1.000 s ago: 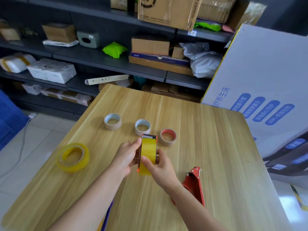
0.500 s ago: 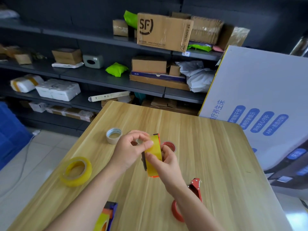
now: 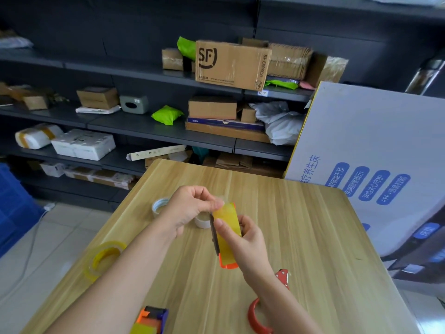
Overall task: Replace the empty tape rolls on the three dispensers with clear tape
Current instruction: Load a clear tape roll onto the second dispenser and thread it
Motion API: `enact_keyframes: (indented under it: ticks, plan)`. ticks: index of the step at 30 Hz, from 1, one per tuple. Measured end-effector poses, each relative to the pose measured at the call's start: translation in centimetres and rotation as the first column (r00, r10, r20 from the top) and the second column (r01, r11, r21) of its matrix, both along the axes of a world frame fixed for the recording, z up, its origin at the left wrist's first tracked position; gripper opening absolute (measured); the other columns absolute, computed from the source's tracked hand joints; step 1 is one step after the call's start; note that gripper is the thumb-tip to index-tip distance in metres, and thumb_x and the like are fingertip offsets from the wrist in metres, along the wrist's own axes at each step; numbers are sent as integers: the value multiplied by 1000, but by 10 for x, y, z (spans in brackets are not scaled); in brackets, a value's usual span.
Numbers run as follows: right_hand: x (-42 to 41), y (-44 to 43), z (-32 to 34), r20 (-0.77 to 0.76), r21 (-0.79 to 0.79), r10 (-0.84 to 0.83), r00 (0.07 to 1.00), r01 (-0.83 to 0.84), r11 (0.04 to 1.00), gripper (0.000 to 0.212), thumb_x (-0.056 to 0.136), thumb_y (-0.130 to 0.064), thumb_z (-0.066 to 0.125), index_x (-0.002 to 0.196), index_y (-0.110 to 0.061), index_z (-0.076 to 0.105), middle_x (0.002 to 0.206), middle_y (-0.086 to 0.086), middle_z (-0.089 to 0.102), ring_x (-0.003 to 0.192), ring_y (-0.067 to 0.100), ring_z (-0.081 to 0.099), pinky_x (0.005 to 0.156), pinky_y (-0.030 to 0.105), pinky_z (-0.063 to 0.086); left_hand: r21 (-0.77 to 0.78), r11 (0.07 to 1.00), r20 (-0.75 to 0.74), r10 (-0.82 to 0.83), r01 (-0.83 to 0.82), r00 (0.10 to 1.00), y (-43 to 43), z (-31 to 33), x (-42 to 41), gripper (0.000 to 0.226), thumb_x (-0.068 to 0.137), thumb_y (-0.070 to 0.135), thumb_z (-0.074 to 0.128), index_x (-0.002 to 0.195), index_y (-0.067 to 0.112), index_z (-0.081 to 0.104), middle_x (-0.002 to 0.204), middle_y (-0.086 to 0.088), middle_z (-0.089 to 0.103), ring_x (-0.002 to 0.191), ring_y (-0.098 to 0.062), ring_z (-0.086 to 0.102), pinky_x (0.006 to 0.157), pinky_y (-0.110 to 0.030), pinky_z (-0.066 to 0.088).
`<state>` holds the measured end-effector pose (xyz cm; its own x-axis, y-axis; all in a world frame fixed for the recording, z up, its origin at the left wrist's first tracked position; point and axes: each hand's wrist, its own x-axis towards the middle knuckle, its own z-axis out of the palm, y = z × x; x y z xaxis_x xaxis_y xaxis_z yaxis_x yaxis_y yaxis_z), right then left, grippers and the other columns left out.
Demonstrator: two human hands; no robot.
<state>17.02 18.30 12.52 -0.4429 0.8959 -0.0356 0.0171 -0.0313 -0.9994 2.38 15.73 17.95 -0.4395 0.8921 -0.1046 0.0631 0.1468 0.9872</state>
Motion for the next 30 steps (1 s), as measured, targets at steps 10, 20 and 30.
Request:
enact_keyframes:
  ticks: [10, 20, 30]
  plan:
    - [7, -1, 16, -60, 33, 102, 993, -100, 994, 53, 65, -48, 80, 96, -9, 63, 89, 24, 69, 74, 37, 66, 65, 43, 55, -106, 994, 120, 32, -19, 992, 24, 13, -23, 30, 77, 11, 76, 60, 18, 52, 96, 6, 70, 107, -16, 54, 97, -42, 32]
    - [12, 2, 26, -61, 9, 185, 981, -185, 983, 41, 72, -28, 79, 103, -7, 62, 84, 6, 73, 79, 29, 73, 66, 36, 57, -25, 995, 200, -87, 94, 976, 22, 9, -25, 30, 83, 3, 66, 62, 16, 49, 112, -9, 66, 101, -22, 62, 87, -33, 48]
    - [3, -10, 31, 0, -124, 149, 989, -148, 981, 34, 81, -34, 77, 99, -11, 60, 83, 13, 74, 69, 24, 74, 58, 28, 55, 60, 998, -31, -28, 30, 999, 20, 17, -27, 27, 81, 11, 73, 64, 17, 53, 100, -11, 73, 113, -21, 62, 103, -41, 42]
